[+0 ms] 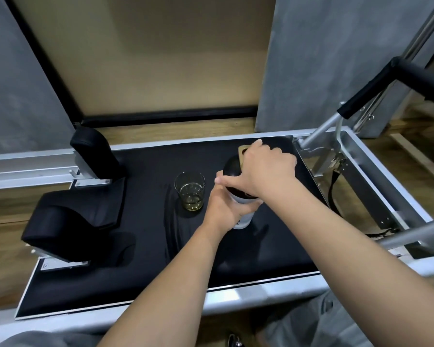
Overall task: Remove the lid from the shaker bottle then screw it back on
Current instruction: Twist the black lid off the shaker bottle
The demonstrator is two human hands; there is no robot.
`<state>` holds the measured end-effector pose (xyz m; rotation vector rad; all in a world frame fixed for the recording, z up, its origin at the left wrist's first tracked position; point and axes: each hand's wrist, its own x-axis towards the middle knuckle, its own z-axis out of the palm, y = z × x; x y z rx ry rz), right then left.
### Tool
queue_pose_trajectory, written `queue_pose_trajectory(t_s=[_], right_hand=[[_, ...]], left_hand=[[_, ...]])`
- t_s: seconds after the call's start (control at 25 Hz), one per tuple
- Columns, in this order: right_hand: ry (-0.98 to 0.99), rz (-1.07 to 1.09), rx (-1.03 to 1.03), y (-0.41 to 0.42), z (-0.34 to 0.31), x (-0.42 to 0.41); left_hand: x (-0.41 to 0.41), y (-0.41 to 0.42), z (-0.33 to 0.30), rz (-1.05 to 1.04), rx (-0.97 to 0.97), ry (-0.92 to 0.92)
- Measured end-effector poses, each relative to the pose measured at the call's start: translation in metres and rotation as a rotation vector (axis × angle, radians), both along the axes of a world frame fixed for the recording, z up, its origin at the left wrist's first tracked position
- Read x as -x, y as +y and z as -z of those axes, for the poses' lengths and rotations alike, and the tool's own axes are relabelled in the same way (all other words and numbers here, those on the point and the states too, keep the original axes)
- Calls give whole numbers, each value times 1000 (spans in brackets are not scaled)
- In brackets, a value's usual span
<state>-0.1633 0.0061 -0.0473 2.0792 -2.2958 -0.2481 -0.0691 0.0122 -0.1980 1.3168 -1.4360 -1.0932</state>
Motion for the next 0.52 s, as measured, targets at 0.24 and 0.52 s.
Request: queue_pose_trajectory(t_s=[0.24,0.52], right_hand=[[-191,-418,-166,-7,-13,16],[-581,-491,125,7,11,19]], left_hand=[[-5,-1,-13,-6,-66,56],[-6,6,-23,45,-57,-7]])
